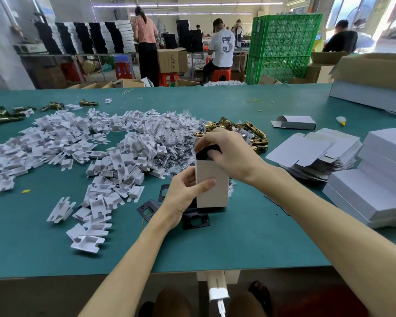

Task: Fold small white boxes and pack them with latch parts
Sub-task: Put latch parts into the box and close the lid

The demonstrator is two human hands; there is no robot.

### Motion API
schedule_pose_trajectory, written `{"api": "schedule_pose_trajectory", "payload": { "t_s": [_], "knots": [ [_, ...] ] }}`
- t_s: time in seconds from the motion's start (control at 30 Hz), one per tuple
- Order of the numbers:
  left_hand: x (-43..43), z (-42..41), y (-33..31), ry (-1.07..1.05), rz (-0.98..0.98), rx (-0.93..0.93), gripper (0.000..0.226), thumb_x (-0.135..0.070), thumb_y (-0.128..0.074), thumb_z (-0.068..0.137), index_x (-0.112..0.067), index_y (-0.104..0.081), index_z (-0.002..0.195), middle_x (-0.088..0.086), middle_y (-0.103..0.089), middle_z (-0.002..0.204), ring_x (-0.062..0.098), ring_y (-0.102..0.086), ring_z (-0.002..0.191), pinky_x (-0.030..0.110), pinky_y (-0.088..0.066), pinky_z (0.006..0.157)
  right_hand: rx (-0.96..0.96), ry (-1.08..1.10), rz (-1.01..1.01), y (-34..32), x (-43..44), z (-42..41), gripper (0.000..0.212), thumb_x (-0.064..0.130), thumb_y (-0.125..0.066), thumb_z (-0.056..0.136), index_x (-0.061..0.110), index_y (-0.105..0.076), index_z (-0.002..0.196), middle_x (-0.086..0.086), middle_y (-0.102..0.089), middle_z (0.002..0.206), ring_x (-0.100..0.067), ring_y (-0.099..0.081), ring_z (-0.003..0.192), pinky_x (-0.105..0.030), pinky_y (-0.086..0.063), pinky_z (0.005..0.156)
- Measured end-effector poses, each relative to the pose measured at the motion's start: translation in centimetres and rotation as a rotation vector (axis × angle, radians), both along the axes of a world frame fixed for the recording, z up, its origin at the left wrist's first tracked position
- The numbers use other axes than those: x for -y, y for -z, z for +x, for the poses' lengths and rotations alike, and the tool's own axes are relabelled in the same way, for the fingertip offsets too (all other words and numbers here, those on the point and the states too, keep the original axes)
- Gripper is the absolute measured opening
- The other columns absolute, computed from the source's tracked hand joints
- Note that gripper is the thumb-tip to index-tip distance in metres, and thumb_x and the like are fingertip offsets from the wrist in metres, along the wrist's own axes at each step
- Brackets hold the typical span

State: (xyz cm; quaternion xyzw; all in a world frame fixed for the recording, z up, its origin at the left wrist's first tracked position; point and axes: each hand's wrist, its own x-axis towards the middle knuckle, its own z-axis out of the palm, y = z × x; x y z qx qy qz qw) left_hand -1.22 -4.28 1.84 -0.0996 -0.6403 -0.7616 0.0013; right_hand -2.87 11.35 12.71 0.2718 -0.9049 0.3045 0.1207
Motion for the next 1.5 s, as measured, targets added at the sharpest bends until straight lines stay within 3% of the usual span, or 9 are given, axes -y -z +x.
{"api": "schedule_pose_trajectory", "payload": {
  "t_s": [0.13,0.27,0.4,0.57,0.7,0.8,0.93,1.23,1.5],
  "knots": [
    [0.0,0.0,0.0,0.002,-0.007,-0.002,0.046,-0.021,-0.085,0.079,-0.009,-0.071,0.122,0.009,-0.078,0.115,0.021,-0.074,0.106,0.028,-0.059,0.084,0.026,0.007,-0.011,0.5,0.3,-0.1,0.038,-0.009,-0.050,0.096,0.016,-0.073,0.112,-0.003,-0.055,0.116,-0.017,-0.055,0.108,-0.021,-0.042,0.092],
    [0.0,0.1,0.1,-0.002,-0.008,0.000,0.047,-0.024,-0.087,0.078,-0.010,-0.071,0.121,0.010,-0.078,0.114,0.021,-0.074,0.104,0.031,-0.060,0.084,-0.011,0.007,0.053,1.5,1.1,0.6,0.037,-0.010,-0.044,0.093,0.013,-0.061,0.117,-0.003,-0.059,0.113,-0.025,-0.056,0.108,-0.042,-0.050,0.095],
    [0.0,0.1,0.1,-0.005,-0.026,-0.019,0.044,-0.022,-0.082,0.080,-0.007,-0.071,0.120,0.012,-0.077,0.114,0.019,-0.073,0.103,0.028,-0.059,0.083,-0.073,0.029,0.141,1.6,1.3,1.3,0.037,-0.005,-0.047,0.095,0.012,-0.056,0.127,-0.006,-0.065,0.120,-0.029,-0.059,0.111,-0.046,-0.053,0.089],
    [0.1,0.2,0.1,0.001,-0.043,-0.021,0.046,-0.022,-0.083,0.081,-0.008,-0.071,0.122,0.011,-0.077,0.116,0.024,-0.073,0.108,0.036,-0.061,0.091,-0.174,0.152,0.283,1.2,1.1,2.0,0.028,0.004,-0.048,0.098,0.012,-0.053,0.124,-0.013,-0.068,0.102,-0.038,-0.065,0.088,-0.046,-0.055,0.069],
    [0.0,0.0,0.2,-0.007,-0.042,-0.014,0.045,-0.022,-0.085,0.082,-0.010,-0.071,0.123,0.009,-0.077,0.117,0.026,-0.072,0.112,0.037,-0.060,0.093,-0.238,0.149,0.148,1.0,0.7,2.0,0.027,0.004,-0.046,0.100,0.010,-0.058,0.124,-0.010,-0.070,0.112,-0.033,-0.066,0.096,-0.041,-0.052,0.069],
    [0.1,-0.3,0.4,-0.028,-0.012,0.008,0.046,-0.024,-0.083,0.081,-0.012,-0.071,0.124,0.007,-0.078,0.118,0.025,-0.073,0.112,0.032,-0.060,0.088,-0.286,0.236,-0.118,0.9,0.0,0.8,0.026,0.006,-0.047,0.102,0.008,-0.060,0.125,-0.008,-0.070,0.114,-0.026,-0.065,0.102,-0.041,-0.052,0.081],
    [0.4,-0.7,0.9,-0.105,0.038,0.066,0.051,-0.030,-0.086,0.079,-0.012,-0.070,0.124,0.005,-0.077,0.118,0.027,-0.073,0.113,0.041,-0.061,0.093,-0.082,0.424,-0.315,1.7,-1.8,-2.3,0.029,0.001,-0.048,0.098,0.005,-0.057,0.126,-0.012,-0.064,0.118,-0.026,-0.060,0.107,-0.039,-0.047,0.097],
    [0.4,-1.2,0.8,-0.170,0.097,0.148,0.051,-0.031,-0.084,0.079,-0.012,-0.069,0.123,0.006,-0.078,0.115,0.029,-0.075,0.107,0.049,-0.061,0.092,0.206,0.449,-0.158,7.9,-2.6,-4.8,0.023,0.009,-0.061,0.098,0.005,-0.063,0.121,-0.013,-0.063,0.123,-0.028,-0.061,0.108,-0.044,-0.049,0.099],
    [0.7,-1.3,0.6,-0.252,0.231,0.216,0.034,-0.026,-0.069,0.097,-0.004,-0.068,0.122,0.017,-0.077,0.108,0.022,-0.074,0.087,0.031,-0.060,0.068,0.085,0.217,0.028,9.3,1.2,-6.7,0.049,0.020,-0.063,0.098,0.018,-0.052,0.146,-0.008,-0.053,0.142,-0.031,-0.040,0.132,-0.041,-0.036,0.111]
  ]
}}
